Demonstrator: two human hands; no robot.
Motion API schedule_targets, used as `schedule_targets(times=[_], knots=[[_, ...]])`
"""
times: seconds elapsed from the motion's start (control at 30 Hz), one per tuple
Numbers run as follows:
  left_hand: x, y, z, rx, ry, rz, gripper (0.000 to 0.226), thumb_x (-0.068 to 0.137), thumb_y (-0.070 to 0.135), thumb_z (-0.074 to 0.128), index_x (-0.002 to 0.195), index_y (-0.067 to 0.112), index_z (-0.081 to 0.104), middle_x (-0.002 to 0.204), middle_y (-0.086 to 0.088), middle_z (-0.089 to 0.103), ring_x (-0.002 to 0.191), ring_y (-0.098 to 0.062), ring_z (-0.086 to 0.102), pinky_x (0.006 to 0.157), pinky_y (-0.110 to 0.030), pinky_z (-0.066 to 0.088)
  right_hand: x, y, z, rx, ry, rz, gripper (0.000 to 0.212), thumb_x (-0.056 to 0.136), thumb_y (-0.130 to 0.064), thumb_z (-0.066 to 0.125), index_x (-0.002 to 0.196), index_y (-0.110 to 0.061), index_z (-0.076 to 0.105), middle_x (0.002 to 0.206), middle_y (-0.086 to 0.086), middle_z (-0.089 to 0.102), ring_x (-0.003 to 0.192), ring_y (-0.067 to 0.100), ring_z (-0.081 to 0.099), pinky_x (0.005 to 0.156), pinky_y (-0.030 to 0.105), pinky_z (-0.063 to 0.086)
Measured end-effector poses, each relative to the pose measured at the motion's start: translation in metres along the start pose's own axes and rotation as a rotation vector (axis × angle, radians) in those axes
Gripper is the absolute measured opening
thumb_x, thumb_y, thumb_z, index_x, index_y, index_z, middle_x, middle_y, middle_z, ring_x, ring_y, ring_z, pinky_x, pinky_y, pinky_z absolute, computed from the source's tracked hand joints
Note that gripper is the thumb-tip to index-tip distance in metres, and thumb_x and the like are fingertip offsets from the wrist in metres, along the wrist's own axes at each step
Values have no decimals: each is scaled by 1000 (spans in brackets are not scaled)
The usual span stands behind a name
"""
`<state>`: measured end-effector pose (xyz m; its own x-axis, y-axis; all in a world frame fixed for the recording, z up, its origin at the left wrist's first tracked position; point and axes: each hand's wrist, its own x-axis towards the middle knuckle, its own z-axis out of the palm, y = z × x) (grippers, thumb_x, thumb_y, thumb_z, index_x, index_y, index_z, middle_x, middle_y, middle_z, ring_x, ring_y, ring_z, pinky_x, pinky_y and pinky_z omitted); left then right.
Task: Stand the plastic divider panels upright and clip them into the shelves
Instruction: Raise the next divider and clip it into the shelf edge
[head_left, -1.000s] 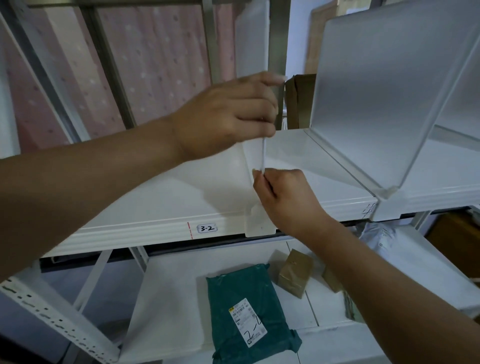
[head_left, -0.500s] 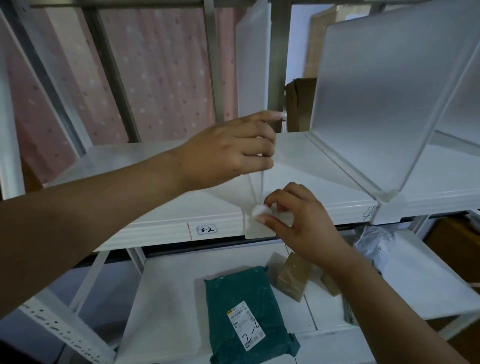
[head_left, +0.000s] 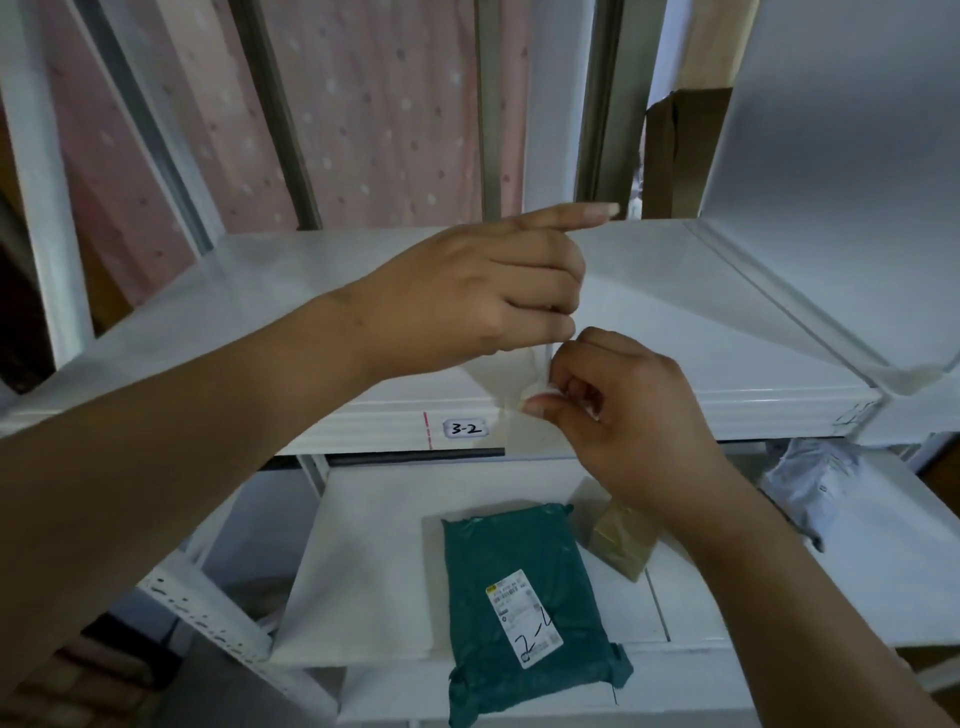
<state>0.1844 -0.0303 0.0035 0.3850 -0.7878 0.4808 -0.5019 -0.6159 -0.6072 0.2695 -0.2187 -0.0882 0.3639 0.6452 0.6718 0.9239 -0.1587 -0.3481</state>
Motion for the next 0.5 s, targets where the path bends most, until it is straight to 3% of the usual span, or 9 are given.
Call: schedule_targets(times=[0.17,0.33,0.43,0.5], knots=[[-78,4,-50,-21,-82,-178,29,111,3,57,98,-5,82,97,-19,77,102,-30,68,129,-46,29,24,-55,60,108,-22,-96,28,87,-25,79,76,-9,59,74,-1,52,68,14,44,57,32,43],[-89,12,-60,22,-65,-251,33,112,4,54,96,-3,82,96,-17,77,101,-33,71,127,-50,33,28,-60,74,179,-34,-59,33,87,-34,79,77,-15,55,74,-5,50,69,14,44,60,31,39],[-87,11,-54,14,-17,-236,32,112,1,55,93,-2,81,91,-16,75,97,-33,71,128,-48,32,27,-69,81,0,39,20,47,87,-61,69,75,-18,54,72,-5,50,73,15,44,62,30,37],[-91,10,-52,32,-22,-233,33,112,0,54,92,-2,80,90,-15,73,96,-32,71,129,-46,31,27,-77,89,-147,96,93,52,86,-68,62,76,-17,57,72,-3,51,75,17,47,66,35,42]])
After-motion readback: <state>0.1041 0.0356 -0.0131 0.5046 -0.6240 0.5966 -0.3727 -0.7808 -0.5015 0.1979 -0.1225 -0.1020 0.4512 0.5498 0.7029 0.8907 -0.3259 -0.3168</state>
